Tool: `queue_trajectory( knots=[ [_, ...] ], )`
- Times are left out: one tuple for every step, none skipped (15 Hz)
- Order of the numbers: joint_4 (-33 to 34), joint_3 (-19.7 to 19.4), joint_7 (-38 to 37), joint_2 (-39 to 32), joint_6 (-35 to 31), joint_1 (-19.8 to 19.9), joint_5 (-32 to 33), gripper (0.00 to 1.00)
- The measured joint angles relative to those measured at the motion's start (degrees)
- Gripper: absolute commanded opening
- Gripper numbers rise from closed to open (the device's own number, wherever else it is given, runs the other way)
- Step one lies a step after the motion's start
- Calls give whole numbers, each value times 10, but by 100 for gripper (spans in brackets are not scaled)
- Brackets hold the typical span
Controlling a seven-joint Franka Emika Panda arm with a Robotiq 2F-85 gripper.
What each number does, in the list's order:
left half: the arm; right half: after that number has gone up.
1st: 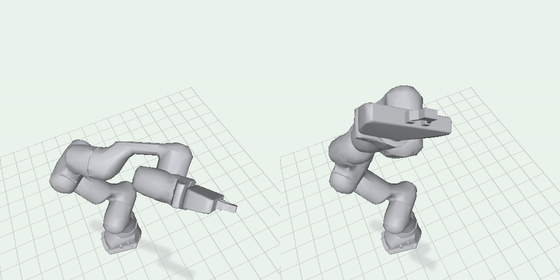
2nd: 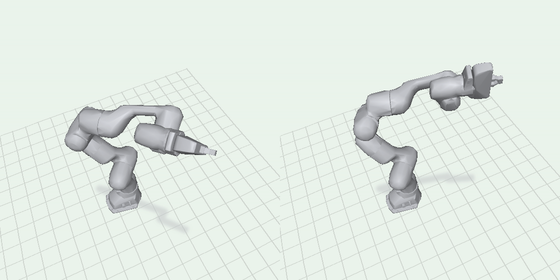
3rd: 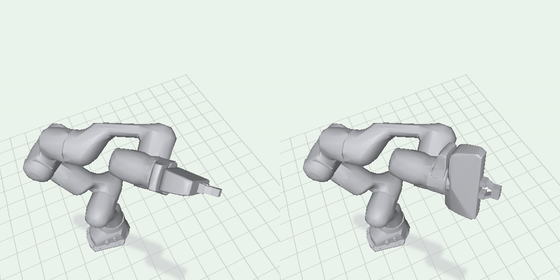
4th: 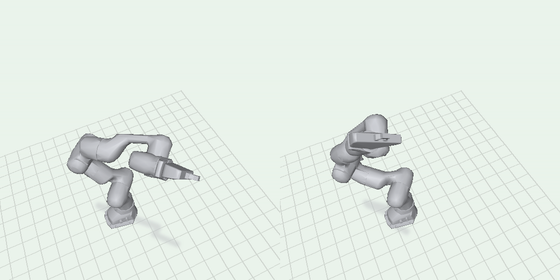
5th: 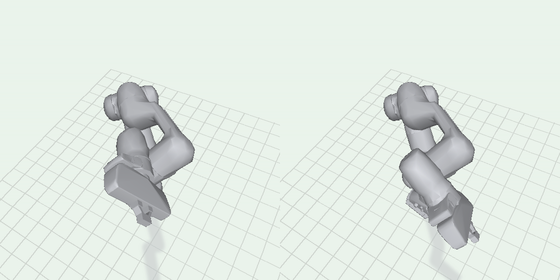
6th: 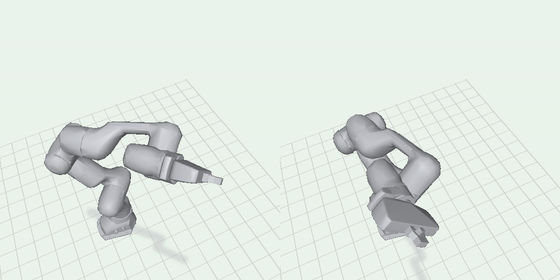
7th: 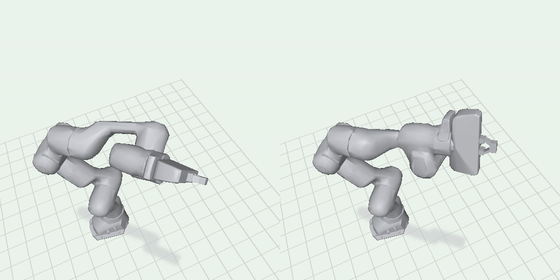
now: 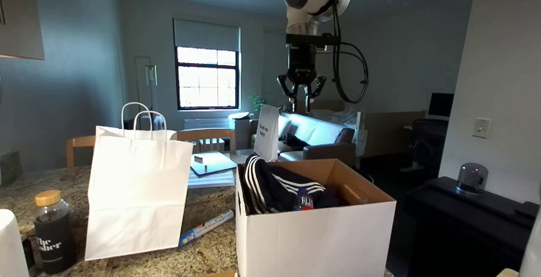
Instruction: Remove three bottles from the box
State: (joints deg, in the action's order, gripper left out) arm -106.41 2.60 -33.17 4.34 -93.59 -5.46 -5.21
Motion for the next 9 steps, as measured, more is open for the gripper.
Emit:
queue_trajectory(
  knots=[
    [-1, 0, 0, -2, 4, 0, 0, 52],
    [-5, 0, 0, -6, 4, 0, 0, 53],
    [-9, -1, 0, -11, 4, 1, 0, 59],
    [-13, -3, 0, -18, 4, 2, 0, 64],
    [-18, -7, 1, -27, 4, 4, 0, 71],
    [-21, -11, 1, -38, 3, 9, 0, 77],
    [-24, -17, 3, -51, -1, 15, 0, 83],
    [-25, -23, 5, -67, -8, 22, 0, 90],
    [-25, -29, 5, -86, -20, 29, -2, 96]
  ],
)
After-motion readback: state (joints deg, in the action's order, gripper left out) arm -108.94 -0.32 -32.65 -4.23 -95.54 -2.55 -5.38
